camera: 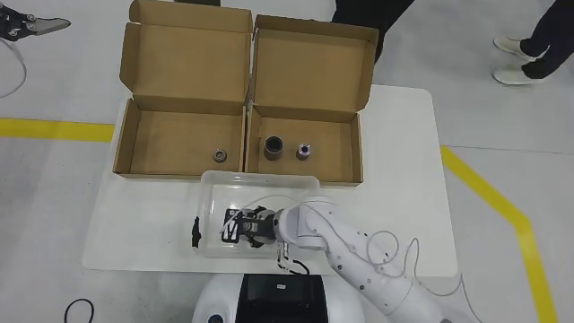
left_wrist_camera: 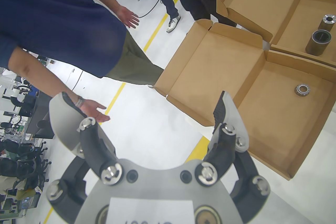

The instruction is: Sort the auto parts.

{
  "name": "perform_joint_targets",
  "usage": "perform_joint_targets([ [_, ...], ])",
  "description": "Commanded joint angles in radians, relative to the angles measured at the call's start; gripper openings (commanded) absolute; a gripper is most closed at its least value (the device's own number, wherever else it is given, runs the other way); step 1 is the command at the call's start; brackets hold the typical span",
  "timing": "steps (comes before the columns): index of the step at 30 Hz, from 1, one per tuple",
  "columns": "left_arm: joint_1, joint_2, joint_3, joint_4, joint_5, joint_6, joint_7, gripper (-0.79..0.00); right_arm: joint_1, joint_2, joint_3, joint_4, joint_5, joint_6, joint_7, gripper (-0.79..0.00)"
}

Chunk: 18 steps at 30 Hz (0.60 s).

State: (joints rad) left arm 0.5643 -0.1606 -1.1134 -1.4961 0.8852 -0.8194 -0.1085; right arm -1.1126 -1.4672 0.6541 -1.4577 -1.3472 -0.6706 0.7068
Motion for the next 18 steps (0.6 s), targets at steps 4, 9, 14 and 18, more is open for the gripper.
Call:
perform_joint_targets([
  [4,0.0,0.0,0.0,0.0,0.0,0.0,0.0,0.0,0.009,-0.001,-0.008,0.019,0.002,0.011,-0.006,-0.437],
  [9,0.0,0.0,0.0,0.0,0.0,0.0,0.0,0.0,0.018,-0.003,-0.02,0.03,0.002,0.017,-0.006,-0.465],
  [14,0.0,0.0,0.0,0.0,0.0,0.0,0.0,0.0,0.025,-0.004,-0.032,0.027,-0.009,0.025,0.002,-0.763],
  [18,0.0,0.0,0.0,0.0,0.0,0.0,0.0,0.0,0.019,-0.001,-0.03,0.0,-0.027,0.043,-0.011,-0.785],
])
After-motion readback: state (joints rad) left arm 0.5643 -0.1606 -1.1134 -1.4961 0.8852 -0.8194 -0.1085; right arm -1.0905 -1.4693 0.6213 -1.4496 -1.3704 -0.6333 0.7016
